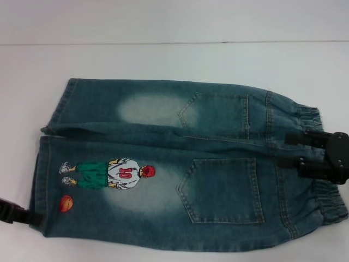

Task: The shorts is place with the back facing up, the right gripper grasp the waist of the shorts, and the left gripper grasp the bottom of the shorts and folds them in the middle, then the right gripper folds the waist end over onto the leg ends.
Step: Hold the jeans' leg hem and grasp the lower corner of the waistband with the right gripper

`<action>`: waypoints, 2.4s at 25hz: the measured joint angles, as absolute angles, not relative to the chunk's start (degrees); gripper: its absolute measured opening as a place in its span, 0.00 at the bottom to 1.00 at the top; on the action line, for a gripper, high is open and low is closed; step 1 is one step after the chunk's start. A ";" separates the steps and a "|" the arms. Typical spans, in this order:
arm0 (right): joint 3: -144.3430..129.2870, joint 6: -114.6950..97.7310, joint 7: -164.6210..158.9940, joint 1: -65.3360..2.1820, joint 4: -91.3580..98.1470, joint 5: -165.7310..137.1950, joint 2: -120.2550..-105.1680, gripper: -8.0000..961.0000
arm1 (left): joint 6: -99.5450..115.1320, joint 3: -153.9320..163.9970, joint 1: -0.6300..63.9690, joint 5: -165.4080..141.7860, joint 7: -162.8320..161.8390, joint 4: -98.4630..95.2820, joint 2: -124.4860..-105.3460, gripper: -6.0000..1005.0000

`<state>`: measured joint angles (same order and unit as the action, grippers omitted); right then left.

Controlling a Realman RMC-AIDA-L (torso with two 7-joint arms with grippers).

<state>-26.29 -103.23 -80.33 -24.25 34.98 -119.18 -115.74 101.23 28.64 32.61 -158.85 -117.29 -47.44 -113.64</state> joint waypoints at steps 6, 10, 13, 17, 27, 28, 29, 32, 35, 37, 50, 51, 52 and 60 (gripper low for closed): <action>-26.01 -103.85 -80.33 -24.25 34.98 -119.18 -115.74 0.84 | 101.64 28.67 32.81 -159.10 -117.53 -47.37 -113.52 0.16; -26.01 -103.94 -80.33 -24.26 34.98 -119.18 -115.69 0.84 | 101.20 28.67 32.54 -159.14 -117.53 -47.37 -113.63 0.09; -25.98 -103.97 -80.33 -24.26 34.98 -119.18 -115.68 0.84 | 101.06 28.67 32.46 -159.14 -117.45 -47.32 -113.65 0.09; -25.93 -103.98 -80.33 -24.26 34.98 -119.18 -115.66 0.84 | 101.49 28.60 32.50 -159.05 -117.37 -47.28 -113.64 0.08; -25.82 -103.97 -80.33 -24.26 34.98 -119.18 -115.66 0.84 | 101.45 28.66 32.78 -159.10 -117.76 -47.30 -113.66 0.08; -25.83 -103.97 -80.33 -24.26 34.98 -119.18 -115.66 0.84 | 101.35 28.66 32.78 -159.10 -117.80 -47.40 -113.71 0.08; -25.81 -103.97 -80.33 -24.26 34.98 -119.18 -115.66 0.84 | 101.30 28.67 32.78 -159.10 -117.86 -47.47 -113.74 0.08; -25.71 -103.97 -80.33 -24.26 34.98 -119.18 -115.66 0.84 | 101.26 28.79 32.79 -159.14 -118.07 -47.58 -113.79 0.08; -25.55 -103.98 -80.33 -24.26 34.98 -119.18 -115.66 0.84 | 101.43 28.85 32.87 -159.17 -118.17 -47.65 -113.88 0.08; -25.43 -104.04 -80.33 -24.26 34.98 -119.18 -115.66 0.84 | 101.58 28.83 32.88 -159.16 -118.20 -47.68 -113.89 0.08; -25.30 -104.50 -80.33 -24.26 35.47 -119.18 -115.66 0.84 | 101.91 28.79 32.85 -159.17 -118.38 -47.73 -113.81 0.10; -25.30 -104.50 -80.33 -24.26 35.48 -119.18 -115.66 0.84 | 101.95 28.80 32.83 -159.19 -118.39 -47.73 -113.81 0.11; -25.30 -104.50 -80.33 -24.26 35.48 -119.18 -115.66 0.84 | 101.95 28.80 32.81 -159.19 -118.39 -47.73 -113.82 0.11; -25.31 -104.58 -80.33 -24.26 35.51 -119.18 -115.66 0.84 | 103.35 28.84 32.84 -159.19 -118.39 -47.63 -113.77 0.18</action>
